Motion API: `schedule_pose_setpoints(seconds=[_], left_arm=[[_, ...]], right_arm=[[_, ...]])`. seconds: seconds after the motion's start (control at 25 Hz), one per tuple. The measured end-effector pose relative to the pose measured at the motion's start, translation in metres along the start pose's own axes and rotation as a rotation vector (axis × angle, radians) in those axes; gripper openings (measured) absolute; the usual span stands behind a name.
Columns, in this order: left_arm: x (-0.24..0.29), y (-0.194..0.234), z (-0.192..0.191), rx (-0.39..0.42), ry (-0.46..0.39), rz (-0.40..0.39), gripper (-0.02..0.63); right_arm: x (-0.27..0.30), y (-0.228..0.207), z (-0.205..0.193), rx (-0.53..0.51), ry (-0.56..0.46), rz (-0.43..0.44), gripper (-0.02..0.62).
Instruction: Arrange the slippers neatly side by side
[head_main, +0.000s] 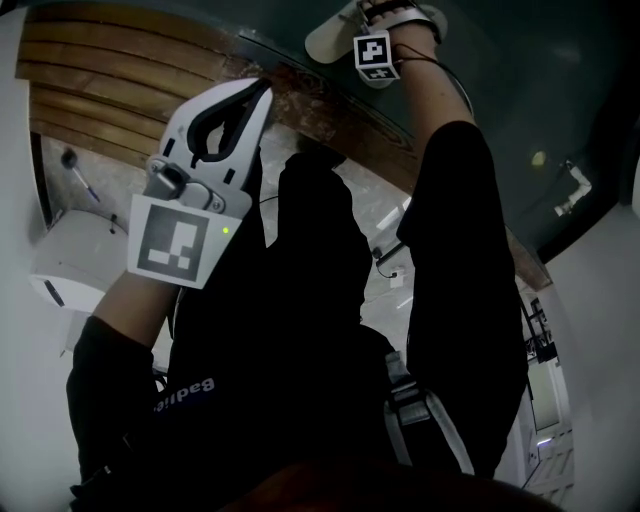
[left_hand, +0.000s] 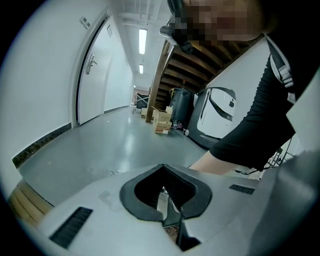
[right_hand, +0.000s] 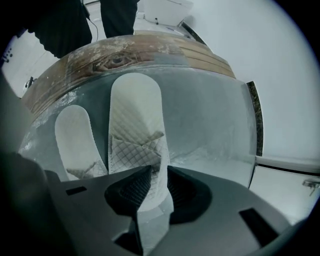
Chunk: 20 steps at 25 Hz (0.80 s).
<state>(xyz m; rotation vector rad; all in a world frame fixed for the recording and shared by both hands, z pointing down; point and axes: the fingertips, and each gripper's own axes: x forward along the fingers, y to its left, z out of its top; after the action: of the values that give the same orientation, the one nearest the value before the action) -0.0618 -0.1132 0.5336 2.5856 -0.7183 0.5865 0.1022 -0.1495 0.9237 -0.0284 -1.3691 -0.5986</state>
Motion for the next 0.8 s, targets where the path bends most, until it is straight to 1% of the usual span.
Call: schedule_pose_setpoints(seconds=[0.08, 0.16, 0.24, 0.6, 0.68, 0.8], left_arm=[[-0.002, 0.003, 0.0, -0.004, -0.002, 0.001, 0.0], [-0.002, 0.004, 0.0, -0.009, -0.004, 0.004, 0.0], [-0.002, 0.004, -0.001, -0.013, -0.004, 0.006, 0.0], [-0.001, 0.006, -0.005, -0.015, -0.005, 0.007, 0.0], [-0.002, 0.006, -0.005, -0.013, -0.002, 0.006, 0.0], [-0.005, 0.005, -0.003, -0.012, -0.003, 0.003, 0.0]], right_arm=[[0.002, 0.002, 0.001, -0.02, 0.005, 0.015, 0.097], [0.003, 0.002, 0.001, -0.036, 0.013, 0.016, 0.025], [0.003, 0.001, -0.001, -0.05, 0.016, 0.016, 0.014], [0.004, 0.0, -0.016, -0.172, 0.02, 0.001, 0.009], [0.002, 0.002, -0.018, -0.191, 0.022, 0.0, 0.011], [-0.004, -0.003, -0.019, -0.197, 0.019, -0.031, 0.022]])
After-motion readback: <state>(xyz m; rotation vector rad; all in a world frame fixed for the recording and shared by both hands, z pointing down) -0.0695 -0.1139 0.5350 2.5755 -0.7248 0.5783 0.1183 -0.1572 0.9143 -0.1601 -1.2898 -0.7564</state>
